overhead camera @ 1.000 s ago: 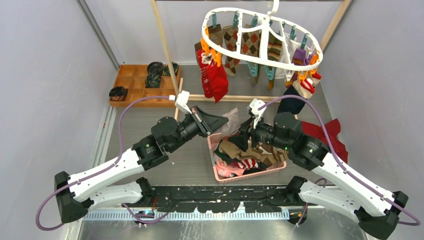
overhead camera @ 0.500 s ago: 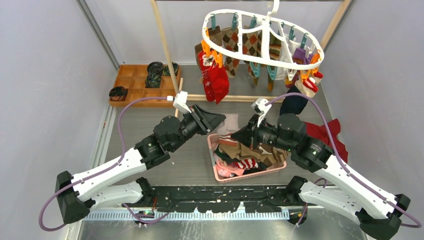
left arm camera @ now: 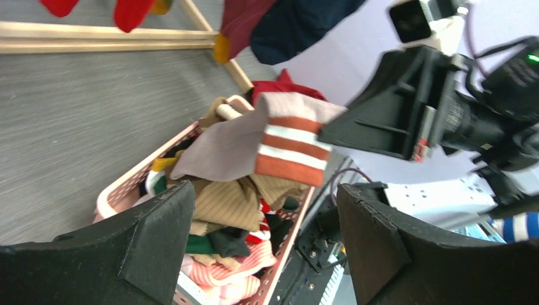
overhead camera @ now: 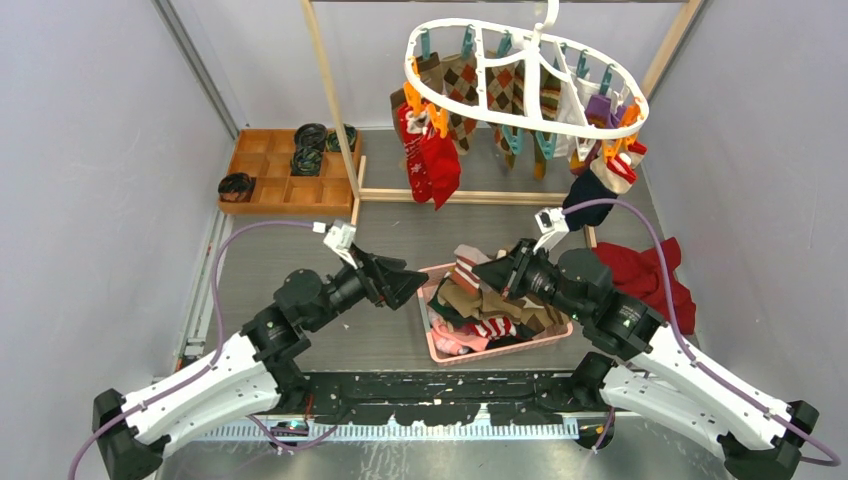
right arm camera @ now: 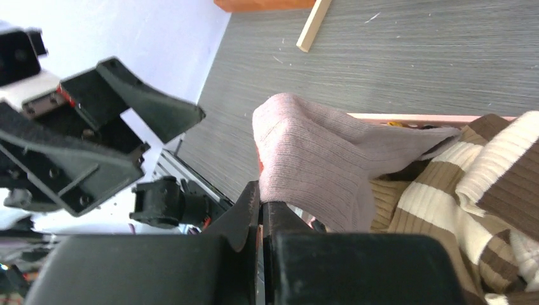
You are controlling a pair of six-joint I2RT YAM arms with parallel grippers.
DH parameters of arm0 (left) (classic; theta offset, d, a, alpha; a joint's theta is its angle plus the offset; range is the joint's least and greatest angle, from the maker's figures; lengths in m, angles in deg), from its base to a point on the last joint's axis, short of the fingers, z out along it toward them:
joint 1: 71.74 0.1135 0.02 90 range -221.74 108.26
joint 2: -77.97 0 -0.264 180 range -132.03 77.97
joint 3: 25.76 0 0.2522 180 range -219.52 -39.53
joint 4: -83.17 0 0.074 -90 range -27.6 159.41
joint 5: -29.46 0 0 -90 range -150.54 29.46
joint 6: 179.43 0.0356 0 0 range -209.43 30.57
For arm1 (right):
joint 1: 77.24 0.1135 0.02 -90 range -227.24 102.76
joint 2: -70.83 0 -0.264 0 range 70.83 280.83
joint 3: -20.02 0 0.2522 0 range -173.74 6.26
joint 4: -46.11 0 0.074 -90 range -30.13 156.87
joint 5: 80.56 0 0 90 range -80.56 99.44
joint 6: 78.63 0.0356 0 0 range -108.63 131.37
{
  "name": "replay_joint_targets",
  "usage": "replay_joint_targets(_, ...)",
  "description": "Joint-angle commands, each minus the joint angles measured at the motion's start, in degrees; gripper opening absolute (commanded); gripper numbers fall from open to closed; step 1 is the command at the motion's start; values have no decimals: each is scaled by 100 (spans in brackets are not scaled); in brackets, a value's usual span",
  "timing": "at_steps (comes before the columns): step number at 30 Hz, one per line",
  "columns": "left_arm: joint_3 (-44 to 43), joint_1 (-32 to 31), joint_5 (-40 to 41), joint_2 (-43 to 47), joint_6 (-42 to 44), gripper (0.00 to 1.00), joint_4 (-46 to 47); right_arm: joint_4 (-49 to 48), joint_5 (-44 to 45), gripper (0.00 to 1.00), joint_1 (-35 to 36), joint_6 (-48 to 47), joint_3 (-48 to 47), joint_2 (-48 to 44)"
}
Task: Clip the socks to the hanger
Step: Pick up the sock from the bin.
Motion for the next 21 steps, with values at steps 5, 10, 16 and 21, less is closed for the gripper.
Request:
replay_joint_targets(5, 824, 15, -1106, 230, -3, 83, 1565, -1264, 286, 1, 31, 1008, 236, -49)
replay_joint_targets(10, 1070, 15, -1006, -301, -569, 84, 2717, -1572, -62, 1, 24, 1060, 210, 97)
replay_joint_targets(16, 1125, 17, -967, -783, -1005, 84, 3727, -1817, -329, 1, 23, 1015, 216, 172)
replay_joint_targets(21, 1129, 22, -943, -764, -1122, 88, 3615, -1883, -448, 1, 26, 938, 161, 267)
